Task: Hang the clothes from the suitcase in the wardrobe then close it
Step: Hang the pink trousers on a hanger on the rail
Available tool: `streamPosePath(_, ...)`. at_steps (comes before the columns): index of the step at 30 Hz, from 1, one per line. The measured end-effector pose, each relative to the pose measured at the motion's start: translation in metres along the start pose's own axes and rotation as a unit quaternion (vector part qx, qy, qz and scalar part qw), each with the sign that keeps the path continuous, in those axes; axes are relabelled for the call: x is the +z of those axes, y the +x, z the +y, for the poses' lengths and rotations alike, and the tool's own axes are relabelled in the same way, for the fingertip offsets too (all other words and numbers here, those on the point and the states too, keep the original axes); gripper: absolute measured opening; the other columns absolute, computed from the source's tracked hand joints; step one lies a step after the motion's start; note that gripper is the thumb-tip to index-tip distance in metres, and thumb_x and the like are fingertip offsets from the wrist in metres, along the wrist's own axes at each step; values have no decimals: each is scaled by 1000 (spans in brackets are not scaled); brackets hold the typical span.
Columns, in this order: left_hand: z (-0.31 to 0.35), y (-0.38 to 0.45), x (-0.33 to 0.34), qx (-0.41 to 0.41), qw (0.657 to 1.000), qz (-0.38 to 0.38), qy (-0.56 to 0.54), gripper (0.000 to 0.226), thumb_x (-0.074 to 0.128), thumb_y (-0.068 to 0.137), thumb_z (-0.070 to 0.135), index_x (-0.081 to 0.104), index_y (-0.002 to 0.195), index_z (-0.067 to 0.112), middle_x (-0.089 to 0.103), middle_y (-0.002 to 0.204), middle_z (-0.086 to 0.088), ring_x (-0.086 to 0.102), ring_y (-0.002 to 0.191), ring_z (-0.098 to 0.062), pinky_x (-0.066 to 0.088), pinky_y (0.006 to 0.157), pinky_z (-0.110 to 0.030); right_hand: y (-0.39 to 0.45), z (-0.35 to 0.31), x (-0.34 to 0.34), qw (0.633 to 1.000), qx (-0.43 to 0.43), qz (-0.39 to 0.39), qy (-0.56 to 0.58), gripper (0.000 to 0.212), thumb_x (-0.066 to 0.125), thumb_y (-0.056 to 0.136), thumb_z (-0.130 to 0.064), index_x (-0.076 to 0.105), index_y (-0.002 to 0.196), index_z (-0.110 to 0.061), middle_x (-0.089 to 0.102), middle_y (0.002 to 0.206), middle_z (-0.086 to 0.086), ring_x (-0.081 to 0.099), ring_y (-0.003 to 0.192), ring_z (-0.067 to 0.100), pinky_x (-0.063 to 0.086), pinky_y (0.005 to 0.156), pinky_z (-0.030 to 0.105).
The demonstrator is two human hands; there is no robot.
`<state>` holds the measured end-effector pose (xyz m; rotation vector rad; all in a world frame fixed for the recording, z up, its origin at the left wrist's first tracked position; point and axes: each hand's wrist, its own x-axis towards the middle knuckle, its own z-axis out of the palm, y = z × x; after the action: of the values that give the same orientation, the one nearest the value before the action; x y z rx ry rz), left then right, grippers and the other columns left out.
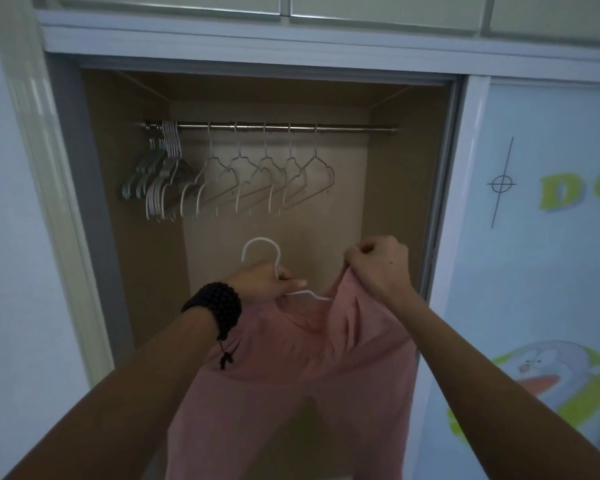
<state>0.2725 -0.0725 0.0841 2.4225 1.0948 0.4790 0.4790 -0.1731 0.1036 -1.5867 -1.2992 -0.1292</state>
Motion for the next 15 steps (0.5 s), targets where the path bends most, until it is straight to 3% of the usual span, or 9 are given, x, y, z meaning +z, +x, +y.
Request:
streamPosePath(2,4,2,3,19,999,-9,-32,45,56,88,59,66,68,21,68,63,11,64,67,-8,50,68,-26,5,-4,-1,998,19,-4,55,20,63,76,-23,72,61,-14,68,60,-1,63,66,14,47,65,28)
streamPosePath(5,-10,0,0,32,995,31,-88,48,56,92,51,62,66,10,56,50,13,53,52,-4,43,59,-23,17,1,-15,987,19,-108,116,14,65,82,-25,77,75,-22,72,71,-10,65,72,7,47,68,24)
streamPosePath(8,-36,-7,-9,61,983,86,-152,52,57,88,56,55,60,12,51,54,4,47,54,-11,38,60,-28,25,26,-34,999,25,-40,14,18,63,86,-25,77,91,-15,74,90,-1,67,88,15,49,74,24)
streamPosePath(10,-46,-13,-15,56,981,67,-175,52,58,83,62,52,57,17,48,54,1,42,53,-11,34,58,-26,28,44,-42,998,55,-25,-32,23,62,86,-24,76,92,-7,75,94,7,67,90,22,52,80,33)
streamPosePath(13,-48,-16,-10,-5,996,-6,-86,46,60,80,62,62,56,23,56,56,7,49,55,-10,37,57,-26,28,54,-42,997,50,-43,-42,27,61,90,-27,75,94,-5,74,92,10,65,83,23,54,79,37)
streamPosePath(15,-48,-13,4,-39,998,-33,32,36,57,82,57,72,71,27,70,74,9,63,69,-12,49,62,-28,30,46,-42,999,26,-24,-11,24,60,92,-27,75,101,-11,74,98,5,62,85,17,50,79,31)
